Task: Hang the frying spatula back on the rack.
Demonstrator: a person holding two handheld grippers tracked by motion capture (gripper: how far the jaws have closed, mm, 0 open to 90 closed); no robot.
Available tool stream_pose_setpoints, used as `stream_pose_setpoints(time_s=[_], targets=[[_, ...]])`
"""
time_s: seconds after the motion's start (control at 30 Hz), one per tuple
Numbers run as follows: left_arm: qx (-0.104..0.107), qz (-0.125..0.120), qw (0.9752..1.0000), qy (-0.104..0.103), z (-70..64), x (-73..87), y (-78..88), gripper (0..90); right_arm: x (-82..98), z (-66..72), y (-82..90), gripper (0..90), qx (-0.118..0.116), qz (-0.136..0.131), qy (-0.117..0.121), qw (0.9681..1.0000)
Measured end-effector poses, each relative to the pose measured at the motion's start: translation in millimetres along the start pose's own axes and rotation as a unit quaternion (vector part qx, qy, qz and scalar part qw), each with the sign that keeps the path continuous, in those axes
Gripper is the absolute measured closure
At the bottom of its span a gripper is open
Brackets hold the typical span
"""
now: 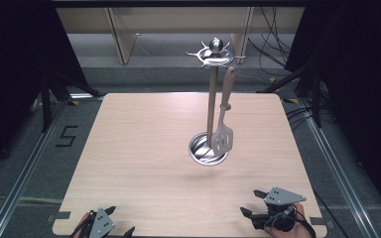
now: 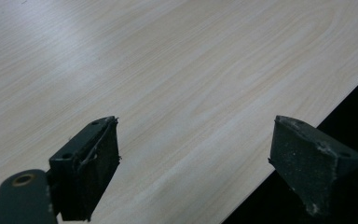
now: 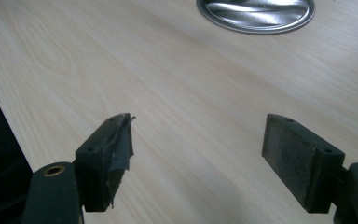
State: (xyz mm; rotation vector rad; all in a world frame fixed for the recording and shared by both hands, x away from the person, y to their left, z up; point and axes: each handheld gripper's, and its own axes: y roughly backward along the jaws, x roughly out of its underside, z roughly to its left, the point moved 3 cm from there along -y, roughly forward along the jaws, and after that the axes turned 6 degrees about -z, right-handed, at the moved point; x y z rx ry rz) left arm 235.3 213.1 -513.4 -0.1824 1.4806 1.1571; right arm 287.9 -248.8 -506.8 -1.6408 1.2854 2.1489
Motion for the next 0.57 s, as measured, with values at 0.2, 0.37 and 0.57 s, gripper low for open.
stream_pose_setpoints(time_s=[0.2, 0.37, 0.57], targets=[[0.0, 0.001, 1.0, 0.008, -0.6, 0.7, 0.0, 15.0, 3.7, 1.3, 3.2, 25.3, 0.002, -0.001, -0.008, 1.0], [0.004, 0.008, 0.9999, -0.006, 1.7, 0.9, -0.5, 15.0, 6.6, 0.3, 4.1, 25.3, 0.001, -0.006, 0.003, 1.0], [0.003, 0.004, 1.0, 0.005, 1.3, 2.1, -0.6, 15.0, 10.0, 0.7, 2.9, 25.0, -0.002, 0.006, -0.009, 0.9999]])
